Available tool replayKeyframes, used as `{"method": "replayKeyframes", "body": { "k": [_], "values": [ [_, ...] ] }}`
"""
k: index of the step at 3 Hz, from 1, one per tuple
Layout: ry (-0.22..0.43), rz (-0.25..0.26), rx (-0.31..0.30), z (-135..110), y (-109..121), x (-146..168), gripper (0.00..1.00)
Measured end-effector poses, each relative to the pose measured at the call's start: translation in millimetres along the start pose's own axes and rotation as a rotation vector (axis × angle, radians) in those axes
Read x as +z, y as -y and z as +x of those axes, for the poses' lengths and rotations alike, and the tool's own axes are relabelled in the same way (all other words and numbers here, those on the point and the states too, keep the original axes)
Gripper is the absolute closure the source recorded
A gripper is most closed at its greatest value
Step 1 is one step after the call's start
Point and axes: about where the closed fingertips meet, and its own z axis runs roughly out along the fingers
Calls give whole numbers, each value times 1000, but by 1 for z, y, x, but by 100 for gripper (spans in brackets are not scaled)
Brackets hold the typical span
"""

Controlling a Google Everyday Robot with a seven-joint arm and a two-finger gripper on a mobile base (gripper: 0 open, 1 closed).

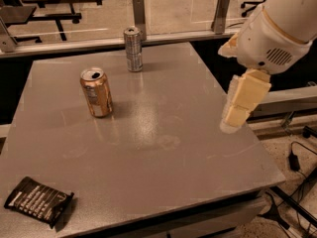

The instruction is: Move rxbar chocolate near redbull can

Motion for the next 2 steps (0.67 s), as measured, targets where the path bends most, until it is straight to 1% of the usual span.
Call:
{"method": "replayKeyframes", "body": {
  "k": [1, 2],
  "values": [
    [75, -29, -48, -42, -10, 17, 0],
    [115, -55, -93, -84, -28, 38, 0]
  ]
}}
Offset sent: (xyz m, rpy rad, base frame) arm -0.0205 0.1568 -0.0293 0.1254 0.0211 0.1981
